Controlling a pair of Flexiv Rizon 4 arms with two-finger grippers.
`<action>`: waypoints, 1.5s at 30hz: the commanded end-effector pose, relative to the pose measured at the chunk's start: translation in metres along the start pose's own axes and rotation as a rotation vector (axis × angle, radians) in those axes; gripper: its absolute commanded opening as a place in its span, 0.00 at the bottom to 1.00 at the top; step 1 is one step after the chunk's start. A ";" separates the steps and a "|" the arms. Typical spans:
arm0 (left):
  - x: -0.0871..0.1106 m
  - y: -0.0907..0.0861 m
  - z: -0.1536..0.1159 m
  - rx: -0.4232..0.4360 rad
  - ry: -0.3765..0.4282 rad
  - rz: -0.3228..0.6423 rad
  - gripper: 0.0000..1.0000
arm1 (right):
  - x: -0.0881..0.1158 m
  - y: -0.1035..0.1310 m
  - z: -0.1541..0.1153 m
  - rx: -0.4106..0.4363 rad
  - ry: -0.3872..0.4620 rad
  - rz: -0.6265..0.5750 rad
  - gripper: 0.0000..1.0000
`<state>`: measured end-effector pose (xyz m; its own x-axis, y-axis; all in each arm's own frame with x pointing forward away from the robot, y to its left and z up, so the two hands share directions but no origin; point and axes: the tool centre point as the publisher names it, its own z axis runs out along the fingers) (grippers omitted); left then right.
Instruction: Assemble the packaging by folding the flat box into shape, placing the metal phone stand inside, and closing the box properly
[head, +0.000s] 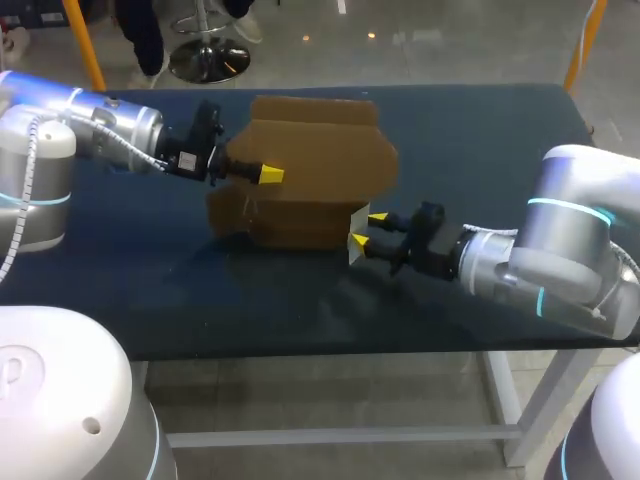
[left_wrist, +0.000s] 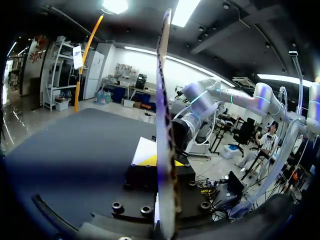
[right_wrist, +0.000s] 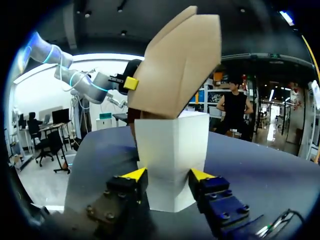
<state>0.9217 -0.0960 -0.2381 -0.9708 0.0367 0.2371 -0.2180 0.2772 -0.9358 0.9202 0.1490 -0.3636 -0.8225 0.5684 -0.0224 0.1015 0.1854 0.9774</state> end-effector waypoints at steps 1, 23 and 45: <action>0.000 0.003 0.002 -0.004 0.003 0.000 0.00 | 0.002 -0.001 0.010 -0.010 -0.102 0.004 0.56; 0.000 0.003 0.002 -0.004 0.003 0.000 0.00 | -0.016 0.002 0.028 0.033 -0.327 0.077 0.50; 0.000 0.003 0.002 -0.004 0.003 0.000 0.00 | -0.023 0.003 0.042 0.134 -0.586 0.131 0.45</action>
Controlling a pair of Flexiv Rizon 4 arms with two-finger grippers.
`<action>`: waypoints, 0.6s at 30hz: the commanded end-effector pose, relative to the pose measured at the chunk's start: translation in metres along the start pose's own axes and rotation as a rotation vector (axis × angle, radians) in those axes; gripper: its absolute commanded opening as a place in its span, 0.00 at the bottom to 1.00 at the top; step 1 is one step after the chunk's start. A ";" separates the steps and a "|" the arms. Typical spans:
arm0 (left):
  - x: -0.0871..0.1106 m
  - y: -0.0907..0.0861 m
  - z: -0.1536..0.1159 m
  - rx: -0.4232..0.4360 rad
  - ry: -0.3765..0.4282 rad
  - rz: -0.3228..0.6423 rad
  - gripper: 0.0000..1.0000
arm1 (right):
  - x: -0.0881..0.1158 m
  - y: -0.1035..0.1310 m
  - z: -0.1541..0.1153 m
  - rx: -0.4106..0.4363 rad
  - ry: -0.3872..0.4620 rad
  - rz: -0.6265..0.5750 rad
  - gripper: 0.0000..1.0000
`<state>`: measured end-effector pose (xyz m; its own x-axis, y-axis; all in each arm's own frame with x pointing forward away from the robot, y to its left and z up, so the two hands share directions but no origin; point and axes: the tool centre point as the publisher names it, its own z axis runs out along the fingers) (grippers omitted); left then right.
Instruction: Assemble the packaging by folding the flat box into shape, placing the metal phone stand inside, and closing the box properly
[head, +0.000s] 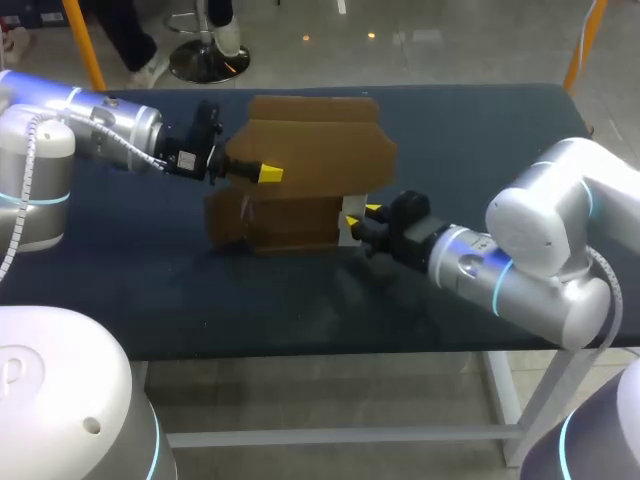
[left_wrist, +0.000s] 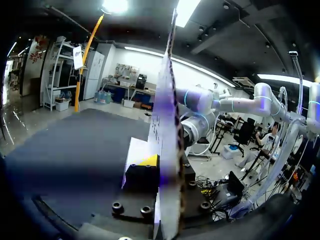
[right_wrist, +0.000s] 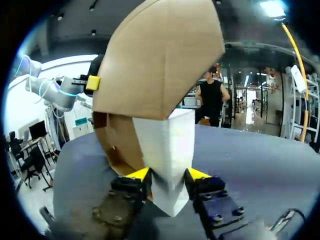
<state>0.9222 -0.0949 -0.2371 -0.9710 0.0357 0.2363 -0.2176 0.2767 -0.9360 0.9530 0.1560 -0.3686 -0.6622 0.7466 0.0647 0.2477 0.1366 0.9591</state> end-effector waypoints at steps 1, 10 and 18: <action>0.000 0.004 0.004 -0.004 0.004 -0.001 0.00 | 0.004 0.004 0.017 0.056 -0.398 0.000 0.43; 0.000 0.004 0.004 -0.004 0.004 -0.001 0.00 | 0.000 0.005 0.024 0.132 -0.524 -0.010 0.42; 0.000 0.004 0.004 -0.004 0.004 -0.001 0.00 | -0.003 0.005 0.032 0.223 -0.650 -0.024 0.42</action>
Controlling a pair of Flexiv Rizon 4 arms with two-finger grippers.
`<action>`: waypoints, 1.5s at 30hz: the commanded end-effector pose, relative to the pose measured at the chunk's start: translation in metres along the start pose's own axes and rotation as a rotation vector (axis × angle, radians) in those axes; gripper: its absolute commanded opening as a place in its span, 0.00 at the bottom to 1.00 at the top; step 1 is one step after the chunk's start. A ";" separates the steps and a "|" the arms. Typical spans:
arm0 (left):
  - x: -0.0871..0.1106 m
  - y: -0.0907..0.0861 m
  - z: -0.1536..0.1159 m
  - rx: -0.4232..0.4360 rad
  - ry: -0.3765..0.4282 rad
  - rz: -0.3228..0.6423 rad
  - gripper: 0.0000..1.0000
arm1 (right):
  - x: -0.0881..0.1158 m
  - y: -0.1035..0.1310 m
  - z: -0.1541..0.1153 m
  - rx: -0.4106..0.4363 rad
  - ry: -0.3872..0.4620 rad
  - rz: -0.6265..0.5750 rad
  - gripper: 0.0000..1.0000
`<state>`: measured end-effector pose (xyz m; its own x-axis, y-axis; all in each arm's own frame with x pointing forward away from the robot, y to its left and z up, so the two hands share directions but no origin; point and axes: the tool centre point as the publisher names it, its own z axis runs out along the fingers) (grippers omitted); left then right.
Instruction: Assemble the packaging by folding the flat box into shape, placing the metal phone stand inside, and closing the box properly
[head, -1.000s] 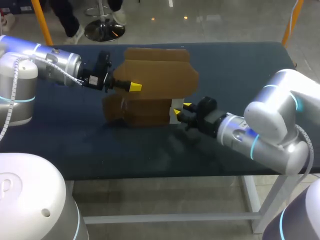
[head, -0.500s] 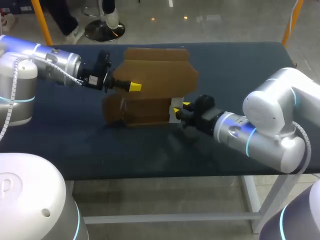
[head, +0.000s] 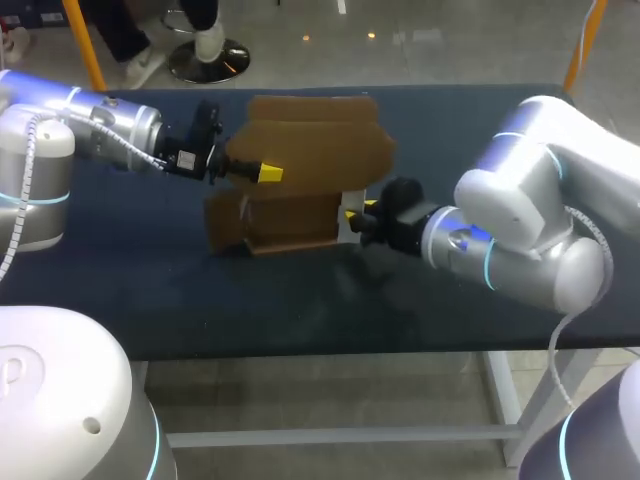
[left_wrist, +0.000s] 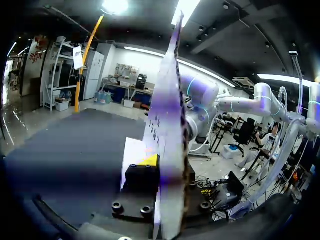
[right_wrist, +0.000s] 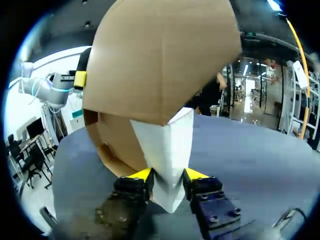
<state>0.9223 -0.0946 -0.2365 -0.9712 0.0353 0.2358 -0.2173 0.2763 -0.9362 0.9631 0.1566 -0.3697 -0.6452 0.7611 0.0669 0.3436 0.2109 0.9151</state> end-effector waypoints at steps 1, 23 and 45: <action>0.000 0.005 0.004 -0.005 0.005 -0.001 0.00 | 0.003 0.006 0.025 0.108 -0.649 0.004 0.42; 0.000 0.005 0.004 -0.005 0.005 -0.001 0.00 | -0.002 0.004 0.032 0.207 -0.849 0.015 0.27; 0.016 -0.006 -0.001 -0.047 -0.025 0.107 1.00 | -0.002 0.004 0.023 0.214 -0.898 -0.019 0.00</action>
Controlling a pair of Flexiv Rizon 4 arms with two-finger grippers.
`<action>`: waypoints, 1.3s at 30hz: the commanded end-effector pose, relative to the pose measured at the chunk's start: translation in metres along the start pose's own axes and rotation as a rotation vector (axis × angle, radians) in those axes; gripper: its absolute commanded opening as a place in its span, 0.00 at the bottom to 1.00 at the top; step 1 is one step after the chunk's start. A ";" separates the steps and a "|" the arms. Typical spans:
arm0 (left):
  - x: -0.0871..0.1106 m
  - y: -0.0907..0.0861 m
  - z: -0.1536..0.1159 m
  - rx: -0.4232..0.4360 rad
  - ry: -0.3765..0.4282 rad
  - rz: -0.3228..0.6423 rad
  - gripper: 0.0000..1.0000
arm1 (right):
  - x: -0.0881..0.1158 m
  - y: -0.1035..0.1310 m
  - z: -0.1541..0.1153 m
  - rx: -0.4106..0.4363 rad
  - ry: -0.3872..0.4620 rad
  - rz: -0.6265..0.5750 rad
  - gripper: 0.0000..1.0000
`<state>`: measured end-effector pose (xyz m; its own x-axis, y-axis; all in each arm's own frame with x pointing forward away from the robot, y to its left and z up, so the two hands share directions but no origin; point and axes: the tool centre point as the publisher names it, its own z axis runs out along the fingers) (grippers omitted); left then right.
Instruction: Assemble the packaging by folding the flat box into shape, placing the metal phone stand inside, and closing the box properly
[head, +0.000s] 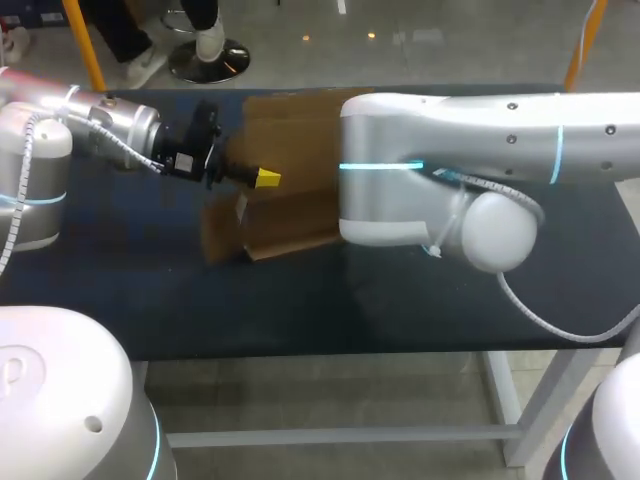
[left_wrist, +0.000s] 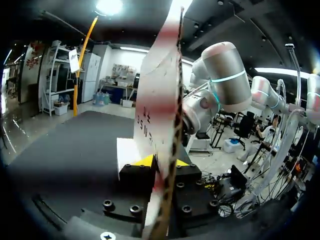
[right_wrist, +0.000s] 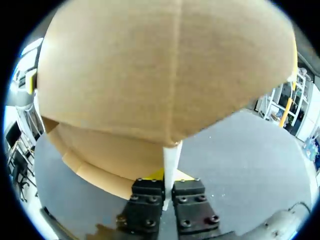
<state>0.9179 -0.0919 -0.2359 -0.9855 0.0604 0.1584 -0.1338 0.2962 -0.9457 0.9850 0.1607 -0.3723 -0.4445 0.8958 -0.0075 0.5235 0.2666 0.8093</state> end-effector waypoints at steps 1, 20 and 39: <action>0.013 -0.009 0.000 -0.038 -0.034 0.041 1.00 | 0.010 -0.001 0.001 -0.011 -0.642 -0.001 0.00; 0.067 -0.020 -0.027 -0.191 -0.150 0.302 1.00 | -0.006 0.019 -0.017 0.052 -0.395 0.083 0.00; 0.095 -0.019 -0.055 -0.251 -0.209 0.333 1.00 | -0.016 0.013 -0.033 -0.015 -0.229 0.183 0.00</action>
<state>0.8429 -0.0463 -0.1929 -0.9759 0.0208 -0.2170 0.1971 0.5098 -0.8374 0.9793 0.1473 -0.3422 -0.1349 0.9906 -0.0214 0.5785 0.0963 0.8100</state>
